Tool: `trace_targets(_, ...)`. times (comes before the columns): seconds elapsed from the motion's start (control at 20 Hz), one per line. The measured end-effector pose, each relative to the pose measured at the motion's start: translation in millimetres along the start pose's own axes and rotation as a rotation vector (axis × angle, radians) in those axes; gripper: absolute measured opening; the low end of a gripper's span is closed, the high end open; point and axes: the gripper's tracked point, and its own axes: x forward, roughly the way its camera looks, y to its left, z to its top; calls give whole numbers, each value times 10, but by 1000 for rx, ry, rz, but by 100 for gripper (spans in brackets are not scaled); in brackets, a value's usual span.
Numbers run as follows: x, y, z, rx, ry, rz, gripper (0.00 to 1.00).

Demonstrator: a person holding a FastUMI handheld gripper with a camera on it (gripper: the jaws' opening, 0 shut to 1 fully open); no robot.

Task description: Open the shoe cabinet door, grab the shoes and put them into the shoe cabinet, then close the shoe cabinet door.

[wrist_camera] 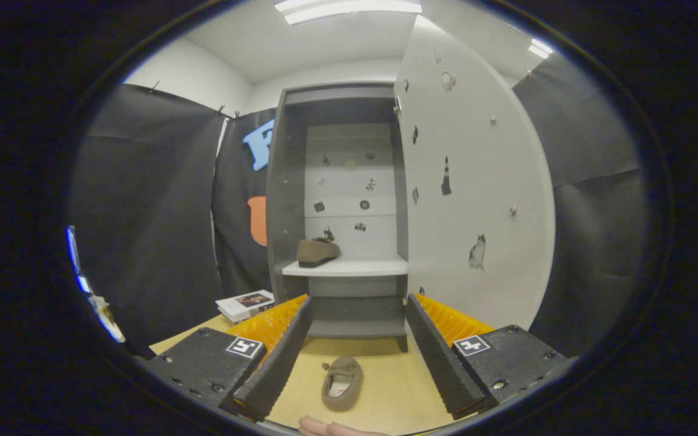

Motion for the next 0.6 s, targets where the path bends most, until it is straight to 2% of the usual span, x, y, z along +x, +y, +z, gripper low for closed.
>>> trace_targets(0.35,724,196,-1344,5,244,17,100)
trace_targets(0.6,1090,408,-2098,13,373,44,100)
